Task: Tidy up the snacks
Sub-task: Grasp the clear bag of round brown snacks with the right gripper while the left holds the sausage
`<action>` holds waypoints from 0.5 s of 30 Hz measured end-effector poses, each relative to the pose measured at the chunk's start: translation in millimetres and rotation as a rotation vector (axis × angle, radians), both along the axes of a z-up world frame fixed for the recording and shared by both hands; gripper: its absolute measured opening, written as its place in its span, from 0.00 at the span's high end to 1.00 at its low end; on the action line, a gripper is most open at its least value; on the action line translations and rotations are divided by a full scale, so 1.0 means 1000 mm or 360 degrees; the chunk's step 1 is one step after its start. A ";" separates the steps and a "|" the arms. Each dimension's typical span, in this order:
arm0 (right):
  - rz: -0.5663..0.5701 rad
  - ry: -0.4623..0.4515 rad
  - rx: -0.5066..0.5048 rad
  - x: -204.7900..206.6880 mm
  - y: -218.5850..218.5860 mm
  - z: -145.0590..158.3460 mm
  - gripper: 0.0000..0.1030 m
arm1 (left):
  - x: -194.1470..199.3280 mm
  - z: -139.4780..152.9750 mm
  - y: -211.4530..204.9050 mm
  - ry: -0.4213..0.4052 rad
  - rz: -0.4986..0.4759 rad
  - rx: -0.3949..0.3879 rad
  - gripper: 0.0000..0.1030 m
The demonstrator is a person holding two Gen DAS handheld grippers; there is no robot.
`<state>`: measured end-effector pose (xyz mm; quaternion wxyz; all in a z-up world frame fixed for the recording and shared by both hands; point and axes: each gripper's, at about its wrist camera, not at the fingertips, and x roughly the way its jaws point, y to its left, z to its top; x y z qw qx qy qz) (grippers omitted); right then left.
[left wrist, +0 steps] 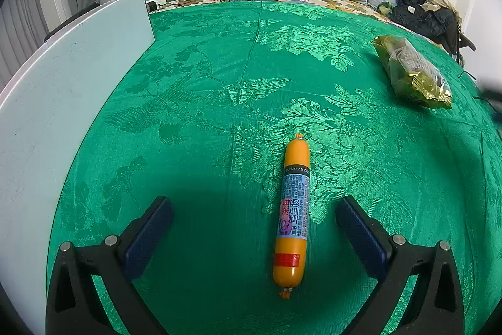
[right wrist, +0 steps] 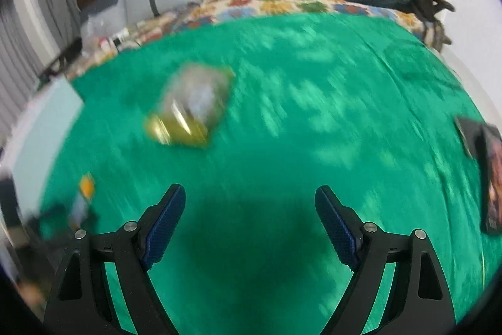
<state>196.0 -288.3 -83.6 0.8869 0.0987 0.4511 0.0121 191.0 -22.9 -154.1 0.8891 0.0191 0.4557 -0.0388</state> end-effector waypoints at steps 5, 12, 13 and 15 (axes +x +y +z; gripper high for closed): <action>0.0008 0.0169 -0.0040 0.088 0.036 0.000 0.15 | 0.000 0.000 0.000 0.0000 0.0000 -0.0001 0.00; -0.0043 0.0436 -0.0144 0.122 0.050 -0.042 0.27 | 0.000 0.000 0.000 0.0000 -0.0001 -0.0001 0.00; -0.0045 0.0409 -0.0124 0.119 0.047 -0.039 0.28 | 0.000 0.000 0.000 0.0000 -0.0001 -0.0001 0.00; 0.0003 0.0383 -0.0070 0.109 0.042 -0.036 0.30 | 0.000 0.000 0.000 0.0000 0.0000 -0.0001 0.00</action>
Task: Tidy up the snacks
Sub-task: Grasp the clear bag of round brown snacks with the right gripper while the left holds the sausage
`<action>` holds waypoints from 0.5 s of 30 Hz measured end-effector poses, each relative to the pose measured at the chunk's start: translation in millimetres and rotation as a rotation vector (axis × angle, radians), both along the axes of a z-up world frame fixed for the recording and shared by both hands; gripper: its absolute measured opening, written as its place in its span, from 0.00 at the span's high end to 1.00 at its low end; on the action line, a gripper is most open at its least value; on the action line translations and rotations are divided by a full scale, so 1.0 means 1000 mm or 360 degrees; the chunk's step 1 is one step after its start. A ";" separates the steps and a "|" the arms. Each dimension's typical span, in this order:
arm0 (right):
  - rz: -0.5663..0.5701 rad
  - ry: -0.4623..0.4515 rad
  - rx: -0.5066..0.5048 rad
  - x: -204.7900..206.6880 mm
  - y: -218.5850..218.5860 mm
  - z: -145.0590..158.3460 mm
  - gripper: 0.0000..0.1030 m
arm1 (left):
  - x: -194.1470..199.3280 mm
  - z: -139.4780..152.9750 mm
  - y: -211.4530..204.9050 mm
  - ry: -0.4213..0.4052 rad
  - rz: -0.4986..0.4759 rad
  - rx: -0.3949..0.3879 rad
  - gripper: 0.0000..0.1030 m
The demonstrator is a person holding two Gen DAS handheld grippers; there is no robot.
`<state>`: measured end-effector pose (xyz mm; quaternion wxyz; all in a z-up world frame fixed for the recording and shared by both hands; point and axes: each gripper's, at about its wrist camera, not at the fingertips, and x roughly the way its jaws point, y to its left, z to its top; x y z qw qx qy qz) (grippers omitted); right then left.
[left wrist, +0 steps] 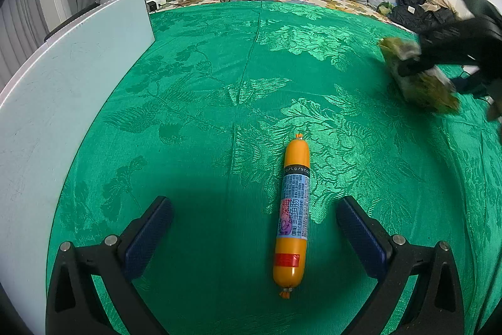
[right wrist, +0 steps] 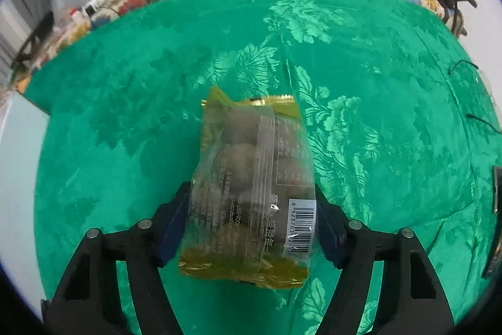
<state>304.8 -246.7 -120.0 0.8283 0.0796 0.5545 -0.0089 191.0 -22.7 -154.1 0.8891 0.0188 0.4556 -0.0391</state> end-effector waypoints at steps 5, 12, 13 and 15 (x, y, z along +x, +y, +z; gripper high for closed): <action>0.0161 -0.0149 0.0104 -0.062 -0.007 0.018 0.31 | 0.000 0.000 0.000 0.0000 0.0000 -0.0001 0.00; 0.0284 -0.0380 -0.0195 -0.184 -0.002 0.010 0.31 | 0.000 0.000 0.001 0.0001 -0.0026 -0.0014 0.00; 0.0276 -0.0399 -0.0229 -0.191 -0.002 0.007 0.31 | -0.002 0.001 -0.001 0.0008 -0.0076 -0.0013 0.00; 0.0265 -0.0438 -0.0300 -0.206 -0.003 -0.002 0.31 | -0.007 0.001 -0.004 0.0035 -0.0172 -0.0002 0.00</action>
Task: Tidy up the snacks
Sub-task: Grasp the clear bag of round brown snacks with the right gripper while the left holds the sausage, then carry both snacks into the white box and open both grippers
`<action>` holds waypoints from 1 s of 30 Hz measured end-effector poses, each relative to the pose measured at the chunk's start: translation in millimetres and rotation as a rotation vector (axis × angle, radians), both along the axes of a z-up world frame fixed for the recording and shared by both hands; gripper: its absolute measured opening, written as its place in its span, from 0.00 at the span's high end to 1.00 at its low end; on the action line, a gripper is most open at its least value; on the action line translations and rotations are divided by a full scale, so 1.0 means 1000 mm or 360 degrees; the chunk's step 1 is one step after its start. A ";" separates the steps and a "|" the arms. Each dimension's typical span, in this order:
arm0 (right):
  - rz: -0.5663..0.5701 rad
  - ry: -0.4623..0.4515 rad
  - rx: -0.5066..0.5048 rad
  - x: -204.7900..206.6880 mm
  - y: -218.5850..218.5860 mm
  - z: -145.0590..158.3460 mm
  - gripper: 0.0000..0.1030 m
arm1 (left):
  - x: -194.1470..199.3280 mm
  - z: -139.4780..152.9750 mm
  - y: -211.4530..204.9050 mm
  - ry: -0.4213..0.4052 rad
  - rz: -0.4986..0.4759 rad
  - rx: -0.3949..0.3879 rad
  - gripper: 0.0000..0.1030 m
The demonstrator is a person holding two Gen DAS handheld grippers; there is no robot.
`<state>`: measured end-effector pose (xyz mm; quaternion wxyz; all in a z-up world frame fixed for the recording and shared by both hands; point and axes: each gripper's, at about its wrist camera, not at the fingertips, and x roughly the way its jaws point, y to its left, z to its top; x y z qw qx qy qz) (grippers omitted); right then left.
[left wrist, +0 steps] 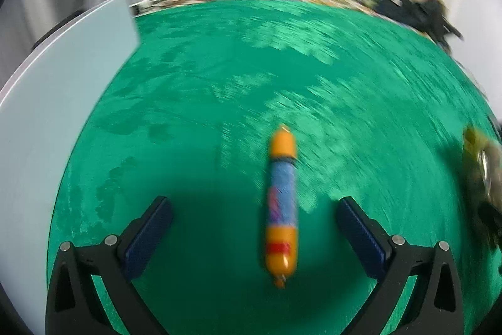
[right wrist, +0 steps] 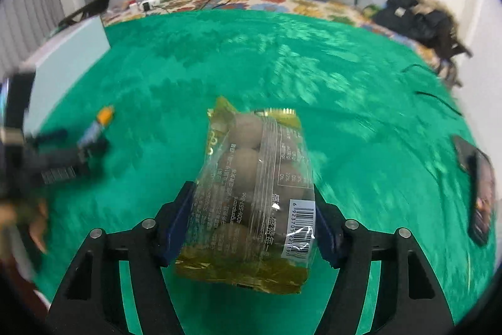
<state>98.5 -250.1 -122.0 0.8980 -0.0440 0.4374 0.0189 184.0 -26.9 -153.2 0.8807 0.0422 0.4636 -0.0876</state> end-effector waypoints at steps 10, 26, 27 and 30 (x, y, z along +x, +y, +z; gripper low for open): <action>-0.0044 0.0015 0.0233 -0.009 -0.023 0.003 0.25 | 0.003 0.015 -0.026 0.0121 -0.0142 0.0052 0.73; -0.0179 0.0188 0.0901 -0.013 -0.057 0.009 0.59 | -0.053 0.053 0.047 0.0187 0.0026 -0.0501 0.85; -0.0167 0.0184 0.0859 -0.013 -0.053 0.010 0.59 | -0.056 0.054 0.051 0.0185 0.0032 -0.0507 0.85; -0.0123 0.0250 0.0714 -0.005 -0.034 0.015 0.42 | -0.069 0.057 0.058 0.0159 0.0045 -0.0489 0.85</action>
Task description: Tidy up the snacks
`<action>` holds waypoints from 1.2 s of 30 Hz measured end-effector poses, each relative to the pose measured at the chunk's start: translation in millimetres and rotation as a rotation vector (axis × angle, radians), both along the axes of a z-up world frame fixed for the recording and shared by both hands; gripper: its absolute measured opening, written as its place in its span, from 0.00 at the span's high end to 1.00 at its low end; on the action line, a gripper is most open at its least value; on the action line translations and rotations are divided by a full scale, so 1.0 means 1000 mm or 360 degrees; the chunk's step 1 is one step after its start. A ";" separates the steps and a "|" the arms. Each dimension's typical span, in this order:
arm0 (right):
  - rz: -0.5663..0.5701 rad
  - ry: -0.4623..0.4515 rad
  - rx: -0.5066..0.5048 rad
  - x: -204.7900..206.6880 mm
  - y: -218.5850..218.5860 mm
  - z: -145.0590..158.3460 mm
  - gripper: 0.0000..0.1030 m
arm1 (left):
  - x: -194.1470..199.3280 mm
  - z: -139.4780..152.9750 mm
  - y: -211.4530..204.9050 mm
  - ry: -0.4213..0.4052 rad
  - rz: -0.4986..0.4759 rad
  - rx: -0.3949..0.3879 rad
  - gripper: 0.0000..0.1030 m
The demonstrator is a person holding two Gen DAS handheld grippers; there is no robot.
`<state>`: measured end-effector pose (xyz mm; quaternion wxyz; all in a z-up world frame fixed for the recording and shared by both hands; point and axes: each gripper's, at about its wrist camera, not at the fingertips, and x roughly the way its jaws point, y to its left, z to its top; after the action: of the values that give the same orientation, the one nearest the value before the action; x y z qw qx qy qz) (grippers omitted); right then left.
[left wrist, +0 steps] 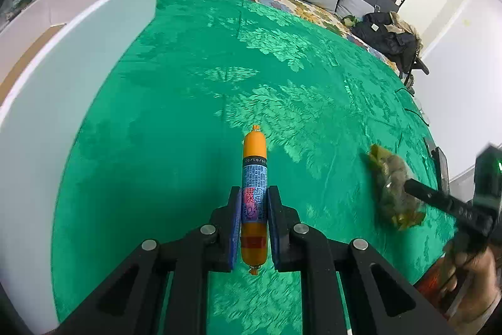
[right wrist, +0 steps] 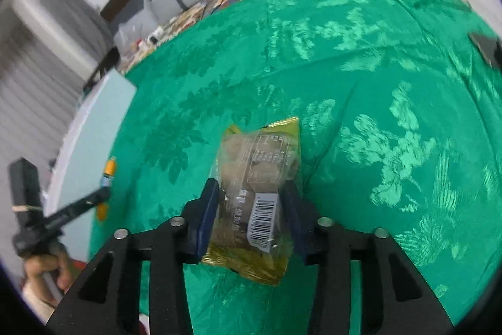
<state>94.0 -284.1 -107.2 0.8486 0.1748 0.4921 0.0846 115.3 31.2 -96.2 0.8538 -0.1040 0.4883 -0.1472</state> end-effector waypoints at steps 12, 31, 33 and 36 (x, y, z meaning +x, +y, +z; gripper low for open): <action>0.0099 0.0095 -0.0122 0.024 0.042 0.037 0.48 | -0.034 0.066 0.066 -0.0070 0.0097 -0.0336 0.85; 0.0993 -0.0182 0.0299 0.047 0.421 0.117 0.37 | -0.036 0.070 0.302 -0.0051 0.0825 0.0289 0.49; 0.1021 -0.0118 0.0223 0.044 0.428 0.099 0.35 | -0.047 0.064 0.307 -0.0059 0.0857 0.0324 0.24; 0.1029 -0.0108 0.0166 0.034 0.421 0.090 0.35 | -0.061 0.063 0.304 -0.0124 0.0866 0.0403 0.19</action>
<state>128.4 137.0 -17.1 0.7835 0.0499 0.4886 0.3807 54.0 335.7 -32.9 0.8862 -0.1180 0.4239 0.1451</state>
